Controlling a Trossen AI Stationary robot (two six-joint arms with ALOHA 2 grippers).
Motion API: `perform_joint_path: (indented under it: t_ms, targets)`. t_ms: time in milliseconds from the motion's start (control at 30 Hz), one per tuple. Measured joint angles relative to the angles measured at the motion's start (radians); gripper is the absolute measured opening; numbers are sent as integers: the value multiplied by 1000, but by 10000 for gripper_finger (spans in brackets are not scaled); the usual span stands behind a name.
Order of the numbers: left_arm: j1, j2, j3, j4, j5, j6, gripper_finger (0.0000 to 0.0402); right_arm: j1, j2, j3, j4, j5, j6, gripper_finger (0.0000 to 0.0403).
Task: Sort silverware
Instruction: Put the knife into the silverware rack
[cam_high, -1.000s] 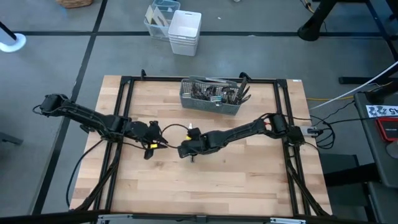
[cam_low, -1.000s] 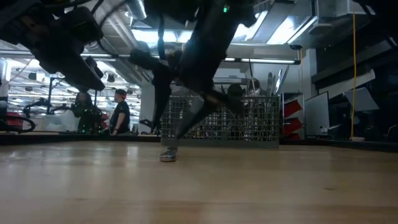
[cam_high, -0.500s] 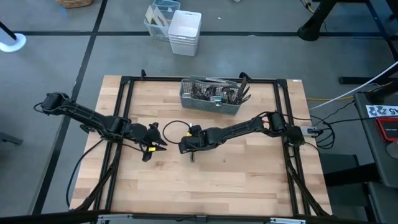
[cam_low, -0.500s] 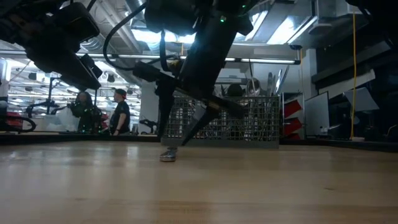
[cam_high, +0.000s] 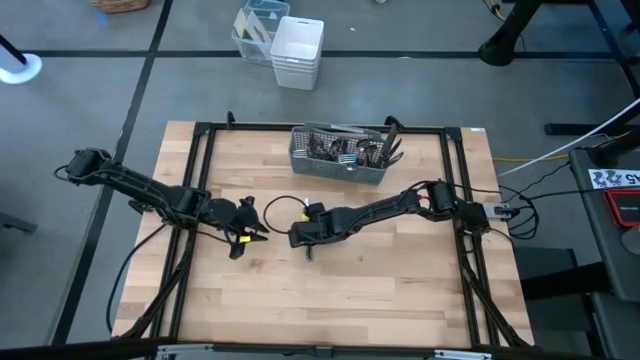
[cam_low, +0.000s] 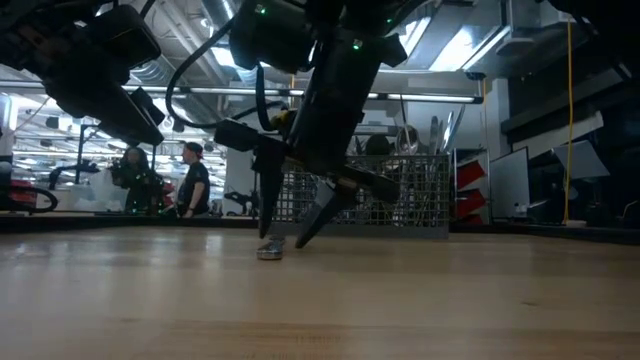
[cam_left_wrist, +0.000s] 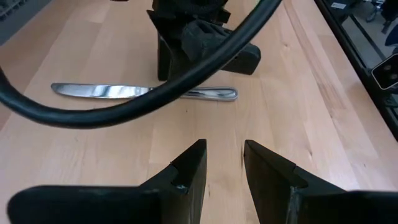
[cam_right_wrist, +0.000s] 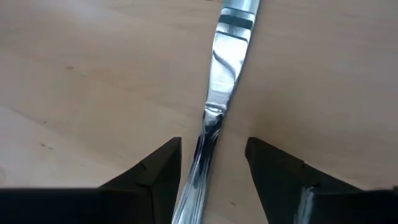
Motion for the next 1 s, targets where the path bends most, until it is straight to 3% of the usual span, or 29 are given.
perform_joint_path:
  t_ms: [467, 633, 1000]
  targets:
    - [0, 0, 0, 0, 0, 7, 100, -8, 6, -1, 13, -15, -57, 72]
    - [0, 0, 0, 0, 0, 7, 100, -8, 6, 0, -3, -43, -94, 53]
    - [0, 0, 0, -3, 0, 7, 100, -8, 2, 2, -265, -68, -82, 31]
